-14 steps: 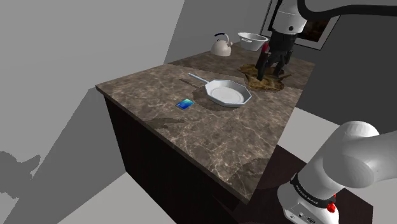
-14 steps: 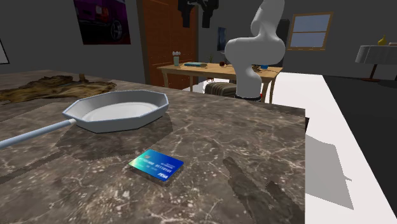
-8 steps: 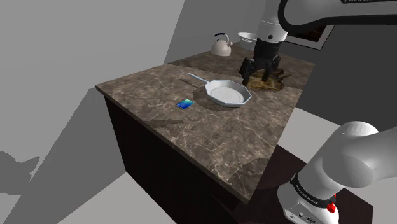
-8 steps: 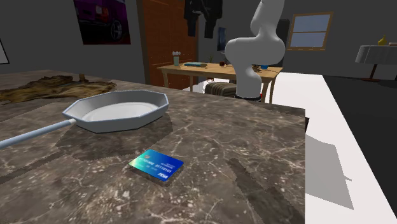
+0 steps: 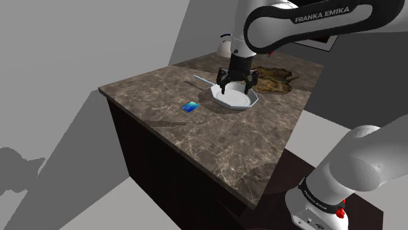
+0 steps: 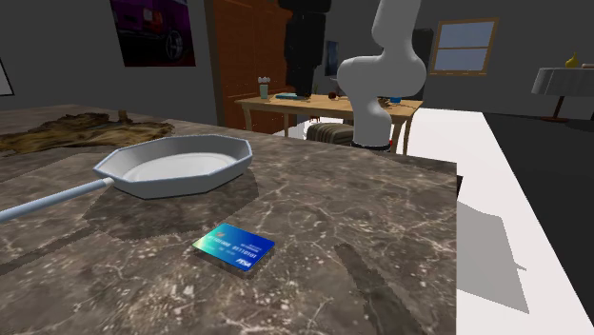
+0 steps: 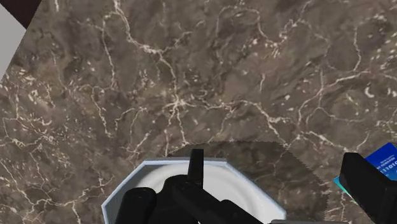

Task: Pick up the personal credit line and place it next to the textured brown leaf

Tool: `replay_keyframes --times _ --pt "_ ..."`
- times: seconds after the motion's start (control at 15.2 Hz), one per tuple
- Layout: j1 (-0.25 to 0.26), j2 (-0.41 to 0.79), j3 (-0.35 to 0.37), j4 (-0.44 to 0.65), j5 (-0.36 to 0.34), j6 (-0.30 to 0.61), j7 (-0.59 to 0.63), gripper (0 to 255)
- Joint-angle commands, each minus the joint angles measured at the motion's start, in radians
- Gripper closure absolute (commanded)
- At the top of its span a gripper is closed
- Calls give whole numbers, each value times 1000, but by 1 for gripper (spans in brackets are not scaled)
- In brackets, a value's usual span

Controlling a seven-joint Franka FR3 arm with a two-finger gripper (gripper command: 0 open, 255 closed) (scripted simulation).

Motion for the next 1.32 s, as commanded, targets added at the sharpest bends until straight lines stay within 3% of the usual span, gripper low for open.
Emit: replay_keyframes --times 0.0,0.46,0.92,1.06,1.25 --pt "-17 73 34 35 -8 36 116 0" --pt "-57 366 112 221 -102 120 503 0" --pt "-37 661 90 479 -218 123 844 0" --pt "-27 719 75 539 -234 117 902 0" --pt "-27 734 70 519 -242 151 907 0"
